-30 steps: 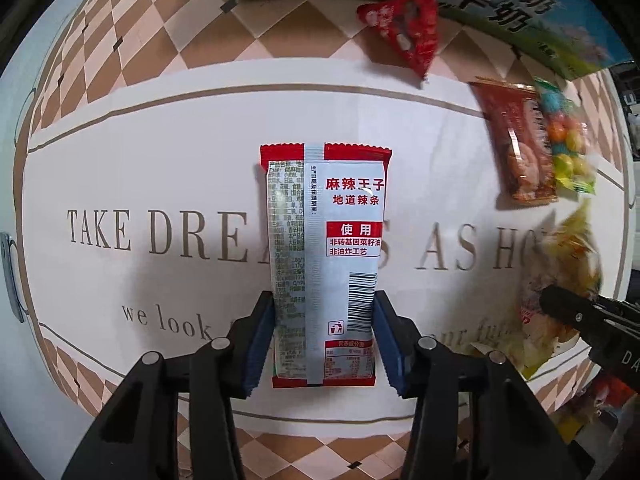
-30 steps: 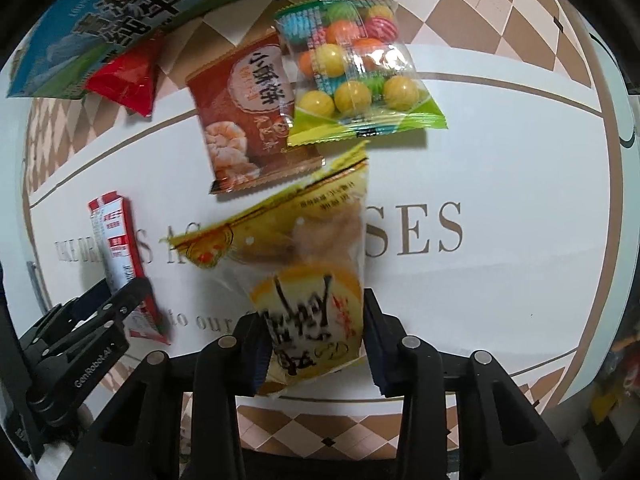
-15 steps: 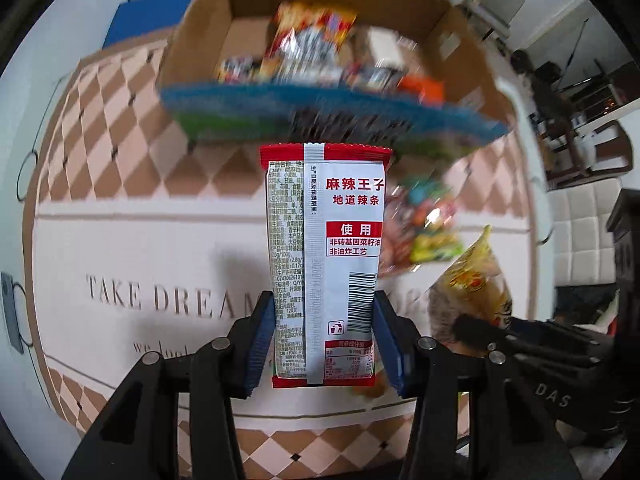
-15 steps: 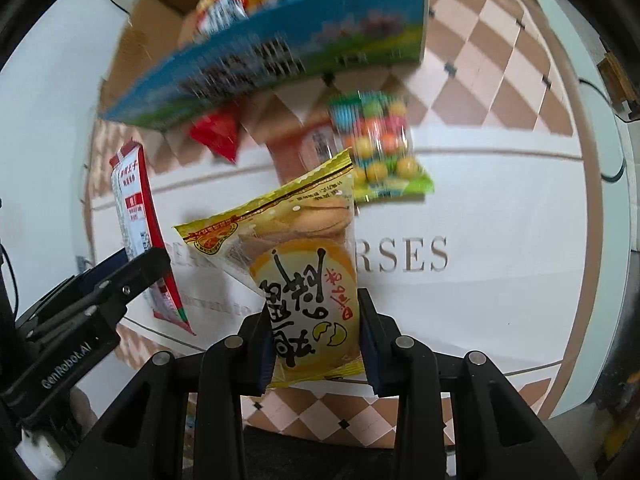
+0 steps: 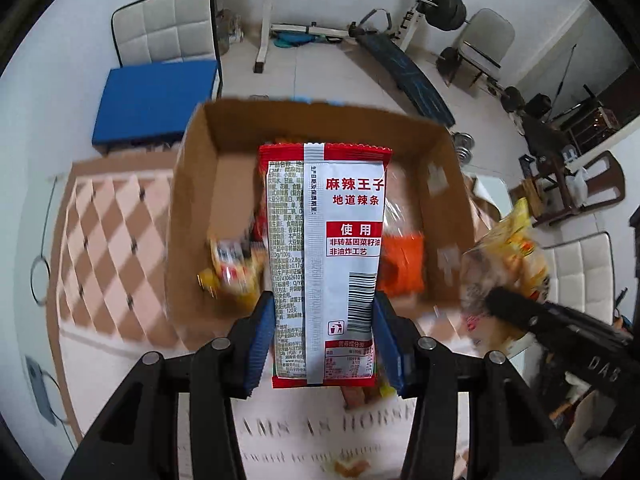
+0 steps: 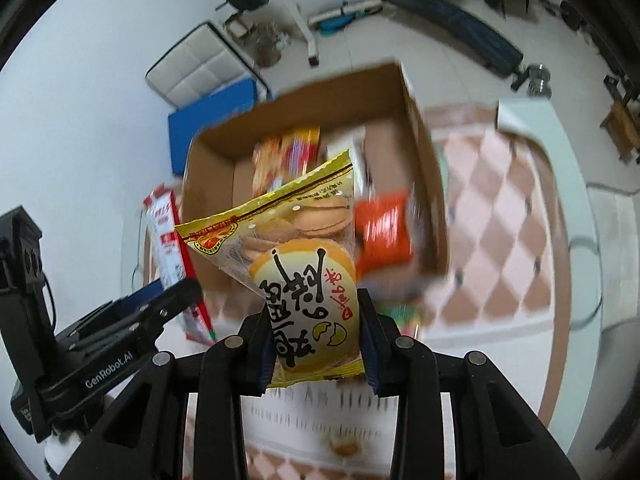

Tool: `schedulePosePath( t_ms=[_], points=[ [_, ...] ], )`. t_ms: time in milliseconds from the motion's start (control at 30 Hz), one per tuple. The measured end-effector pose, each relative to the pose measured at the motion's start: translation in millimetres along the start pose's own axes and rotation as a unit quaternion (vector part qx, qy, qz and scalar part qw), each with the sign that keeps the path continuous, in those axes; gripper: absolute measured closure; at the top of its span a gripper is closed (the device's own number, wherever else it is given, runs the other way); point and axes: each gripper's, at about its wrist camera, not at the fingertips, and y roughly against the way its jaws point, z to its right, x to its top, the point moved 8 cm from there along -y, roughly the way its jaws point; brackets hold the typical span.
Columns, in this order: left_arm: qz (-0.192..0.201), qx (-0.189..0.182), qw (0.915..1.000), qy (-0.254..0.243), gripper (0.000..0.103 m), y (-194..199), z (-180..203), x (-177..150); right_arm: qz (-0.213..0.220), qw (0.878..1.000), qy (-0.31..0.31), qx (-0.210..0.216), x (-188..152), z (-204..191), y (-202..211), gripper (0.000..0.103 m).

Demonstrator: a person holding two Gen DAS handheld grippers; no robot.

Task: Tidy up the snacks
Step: 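Carry the strip pack with the left tool while the right tool carries the cookie bag into the box, then open the left tool releasing the strip pack while the right tool releases the cookie bag in the box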

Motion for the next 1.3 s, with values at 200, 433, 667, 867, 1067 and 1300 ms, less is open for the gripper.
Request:
schedulePosePath(
  t_ms=[200,433,667,867,1067,1300],
  points=[
    [-0.018,0.032,0.9993,0.004,0.058,-40.5,-29.6,58.4,-0.009,0.999,-0.008,-0.046,71.9,12.6,-47.5,0.065],
    [-0.073,0.057,0.9956,0.016,0.055,-98.2,-64.0,100.1,-0.043,0.995,-0.019,-0.086,110.6,32.9,-107.4,0.065],
    [-0.128,0.079,0.9884,0.017,0.052,-143.6,-78.5,102.9,-0.074,0.991,-0.026,-0.111,116.9,42.7,-144.0,0.062],
    [-0.138,0.053,0.9878,0.048,0.016,-152.1,-80.1,105.1,-0.072,0.991,-0.013,-0.115,121.0,42.8,-153.5,0.016],
    [-0.126,0.041,0.9901,0.045,0.004,-143.4,-71.3,105.9,-0.084,0.989,0.002,-0.123,118.0,38.7,-155.4,0.011],
    [-0.108,0.025,0.9934,0.030,0.004,-128.8,-58.8,98.4,-0.084,0.988,0.023,-0.124,105.5,28.9,-147.0,0.011]
  ],
)
